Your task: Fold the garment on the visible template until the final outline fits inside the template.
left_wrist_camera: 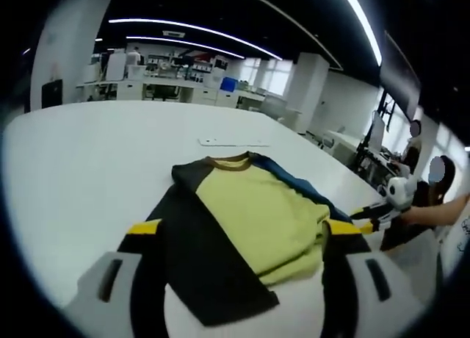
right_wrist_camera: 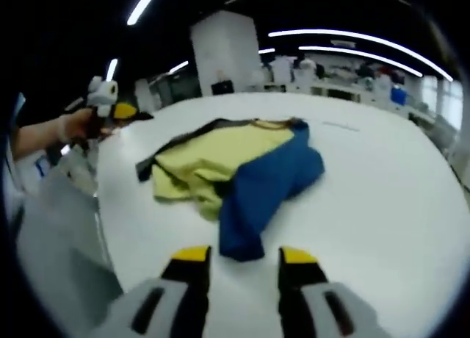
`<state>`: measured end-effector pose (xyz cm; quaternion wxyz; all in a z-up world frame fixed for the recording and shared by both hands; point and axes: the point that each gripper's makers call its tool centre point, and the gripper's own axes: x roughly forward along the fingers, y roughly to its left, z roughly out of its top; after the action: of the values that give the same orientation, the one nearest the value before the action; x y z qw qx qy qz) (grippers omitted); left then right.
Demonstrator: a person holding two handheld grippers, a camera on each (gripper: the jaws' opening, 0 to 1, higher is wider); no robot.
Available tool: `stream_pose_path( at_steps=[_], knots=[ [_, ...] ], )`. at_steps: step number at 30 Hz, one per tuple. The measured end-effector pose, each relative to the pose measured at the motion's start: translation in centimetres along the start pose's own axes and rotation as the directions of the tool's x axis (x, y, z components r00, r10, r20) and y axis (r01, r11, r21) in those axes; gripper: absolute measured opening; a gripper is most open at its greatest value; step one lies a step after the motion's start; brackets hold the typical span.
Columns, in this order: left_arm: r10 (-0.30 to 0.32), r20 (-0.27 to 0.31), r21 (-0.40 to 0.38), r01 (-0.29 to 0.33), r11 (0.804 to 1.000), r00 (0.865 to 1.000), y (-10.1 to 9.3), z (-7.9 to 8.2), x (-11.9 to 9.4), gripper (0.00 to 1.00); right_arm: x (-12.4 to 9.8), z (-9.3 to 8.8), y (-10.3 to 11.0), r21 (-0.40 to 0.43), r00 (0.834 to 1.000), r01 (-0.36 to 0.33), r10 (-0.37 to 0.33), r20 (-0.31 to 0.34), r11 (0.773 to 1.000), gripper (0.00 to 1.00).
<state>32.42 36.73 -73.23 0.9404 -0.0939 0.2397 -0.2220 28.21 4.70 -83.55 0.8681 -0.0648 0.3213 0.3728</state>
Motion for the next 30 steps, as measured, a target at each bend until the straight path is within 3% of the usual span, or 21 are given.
stream_pose_path(
  at_steps=[5,11,16,23,30],
  knots=[
    [-0.001,-0.017,-0.017,0.001,1.000,1.000,-0.1,-0.6,0.0,0.82,0.3,-0.1,0.5,-0.098,1.000,0.008,-0.009,-0.011,0.995,0.21],
    [0.003,-0.020,-0.023,-0.004,1.000,1.000,0.0,-0.8,-0.2,0.81,0.2,1.1,0.2,-0.024,0.999,0.021,-0.020,0.038,0.999,0.00],
    [0.007,-0.019,-0.023,-0.007,1.000,1.000,0.2,-0.7,-0.3,0.80,-0.7,2.0,-0.5,0.019,0.998,0.031,-0.032,0.056,0.999,0.00],
    [0.008,-0.016,-0.019,-0.008,1.000,1.000,0.1,-0.6,-0.4,0.78,-3.1,3.9,-3.4,0.094,0.991,0.074,-0.084,0.106,0.993,0.00],
    [0.004,-0.016,-0.019,-0.005,1.000,1.000,0.2,-0.4,-0.1,0.77,-5.4,4.5,-6.6,0.162,0.985,0.116,-0.134,0.104,0.980,0.00]
  ],
)
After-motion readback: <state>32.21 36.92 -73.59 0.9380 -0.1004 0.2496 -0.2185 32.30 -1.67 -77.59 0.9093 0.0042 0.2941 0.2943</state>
